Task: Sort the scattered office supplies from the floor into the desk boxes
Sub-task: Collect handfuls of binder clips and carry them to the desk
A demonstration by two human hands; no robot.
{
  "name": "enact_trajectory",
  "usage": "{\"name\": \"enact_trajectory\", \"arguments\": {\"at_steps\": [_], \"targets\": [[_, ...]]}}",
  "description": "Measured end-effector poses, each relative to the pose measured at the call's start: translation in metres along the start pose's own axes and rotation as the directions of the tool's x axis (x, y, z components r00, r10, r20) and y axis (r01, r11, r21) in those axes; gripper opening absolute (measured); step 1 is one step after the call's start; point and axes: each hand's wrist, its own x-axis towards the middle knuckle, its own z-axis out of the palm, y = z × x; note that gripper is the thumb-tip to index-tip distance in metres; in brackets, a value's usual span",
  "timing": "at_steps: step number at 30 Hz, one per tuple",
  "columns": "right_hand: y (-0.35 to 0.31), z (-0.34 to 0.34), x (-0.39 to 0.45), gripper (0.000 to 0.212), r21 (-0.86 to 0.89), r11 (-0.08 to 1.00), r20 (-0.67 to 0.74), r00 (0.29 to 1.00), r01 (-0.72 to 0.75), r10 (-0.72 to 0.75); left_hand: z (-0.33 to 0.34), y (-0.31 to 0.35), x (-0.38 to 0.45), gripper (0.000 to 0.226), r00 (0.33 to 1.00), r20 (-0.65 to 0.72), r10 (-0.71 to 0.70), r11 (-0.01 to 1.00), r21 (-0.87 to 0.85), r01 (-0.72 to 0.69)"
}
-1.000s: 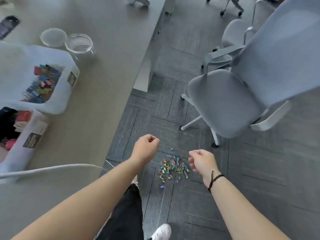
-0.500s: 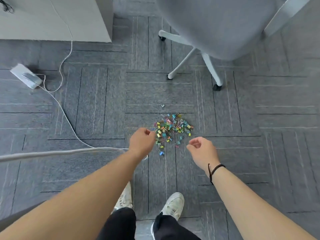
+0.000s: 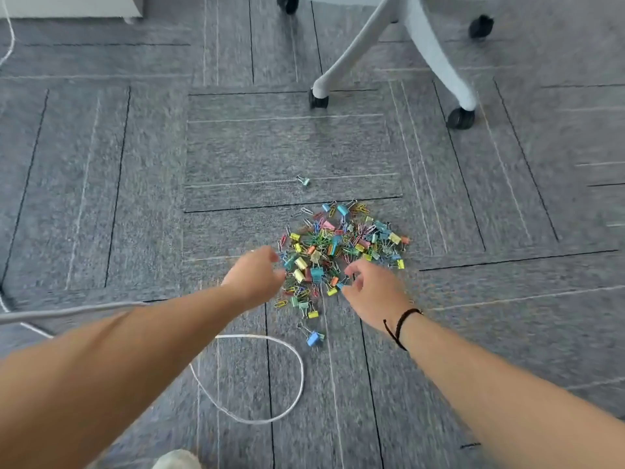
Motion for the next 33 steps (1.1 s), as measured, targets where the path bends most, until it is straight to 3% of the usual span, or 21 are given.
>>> {"name": "enact_trajectory", "arguments": {"at_steps": [3, 8, 16, 23, 29, 31, 33], "targets": [[0.016, 0.021, 0.042, 0.042, -0.1, 0.988, 0.089, 0.99, 0.115, -0.106, 0.027, 0.0, 0.032, 0.052, 0.982, 0.048, 0.184, 0.974, 0.125, -0.189], [0.031, 0.034, 0.085, 0.047, -0.15, 0.964, 0.079, 0.974, 0.22, -0.211, 0.052, -0.008, 0.058, 0.076, 0.934, 0.074, 0.351, 0.859, 0.371, -0.352], [0.024, 0.034, 0.082, 0.045, -0.063, 0.974, 0.066, 0.974, 0.219, -0.215, 0.036, -0.004, 0.069, 0.066, 0.915, 0.123, 0.384, 0.827, 0.395, -0.4], [0.01, 0.037, 0.09, 0.041, -0.167, 0.941, 0.054, 0.955, 0.296, -0.291, 0.027, -0.008, 0.075, 0.022, 0.888, 0.161, 0.431, 0.822, 0.336, -0.46], [0.007, 0.044, 0.086, 0.035, -0.213, 0.946, 0.012, 0.969, 0.243, -0.246, 0.015, -0.013, 0.072, 0.009, 0.928, 0.097, 0.359, 0.904, 0.21, -0.372], [0.009, 0.046, 0.086, 0.036, -0.224, 0.946, 0.012, 0.971, 0.235, -0.238, 0.01, -0.016, 0.074, 0.008, 0.938, 0.114, 0.328, 0.937, 0.09, -0.339], [0.009, 0.046, 0.087, 0.036, -0.218, 0.951, 0.002, 0.974, 0.22, -0.225, 0.001, -0.013, 0.074, 0.012, 0.952, 0.201, 0.231, 0.957, -0.226, -0.184]]}}
